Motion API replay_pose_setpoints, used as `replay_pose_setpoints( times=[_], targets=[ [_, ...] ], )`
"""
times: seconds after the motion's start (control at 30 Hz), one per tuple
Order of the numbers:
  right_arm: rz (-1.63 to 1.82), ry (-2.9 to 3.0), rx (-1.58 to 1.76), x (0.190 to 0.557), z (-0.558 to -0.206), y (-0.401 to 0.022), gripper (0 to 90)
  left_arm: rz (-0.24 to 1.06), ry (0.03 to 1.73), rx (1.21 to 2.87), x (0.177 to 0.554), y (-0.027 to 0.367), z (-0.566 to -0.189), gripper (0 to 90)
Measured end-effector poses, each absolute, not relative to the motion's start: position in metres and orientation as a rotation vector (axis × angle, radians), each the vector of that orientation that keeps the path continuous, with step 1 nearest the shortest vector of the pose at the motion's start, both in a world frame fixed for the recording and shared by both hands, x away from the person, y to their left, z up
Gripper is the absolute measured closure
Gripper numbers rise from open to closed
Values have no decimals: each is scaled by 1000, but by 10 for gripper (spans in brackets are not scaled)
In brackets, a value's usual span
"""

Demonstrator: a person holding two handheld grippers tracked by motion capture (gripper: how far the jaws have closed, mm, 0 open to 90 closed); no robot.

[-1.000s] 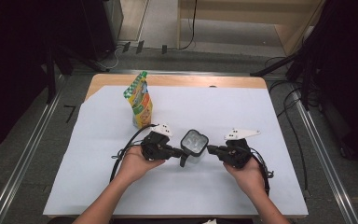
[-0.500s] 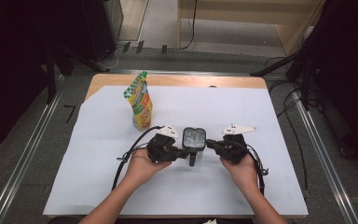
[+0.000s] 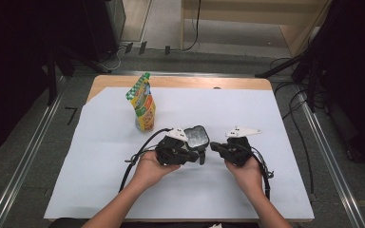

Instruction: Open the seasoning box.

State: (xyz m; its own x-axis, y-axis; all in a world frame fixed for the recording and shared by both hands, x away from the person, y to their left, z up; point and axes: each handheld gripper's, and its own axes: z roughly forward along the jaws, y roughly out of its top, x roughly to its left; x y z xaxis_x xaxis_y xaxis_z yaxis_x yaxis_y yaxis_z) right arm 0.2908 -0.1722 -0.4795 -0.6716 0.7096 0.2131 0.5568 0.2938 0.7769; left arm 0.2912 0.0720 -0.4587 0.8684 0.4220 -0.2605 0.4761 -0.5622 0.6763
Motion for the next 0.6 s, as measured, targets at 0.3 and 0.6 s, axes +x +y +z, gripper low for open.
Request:
replay_pose_setpoints(
  times=[0.3, 0.6],
  targets=[
    [1357, 2396, 1136, 266, -464, -178, 900, -98, 690, 2242, 296, 101, -449, 751],
    [1386, 2454, 1073, 252, -463, -160, 900, -59, 703, 2210, 303, 125, -445, 513]
  ],
)
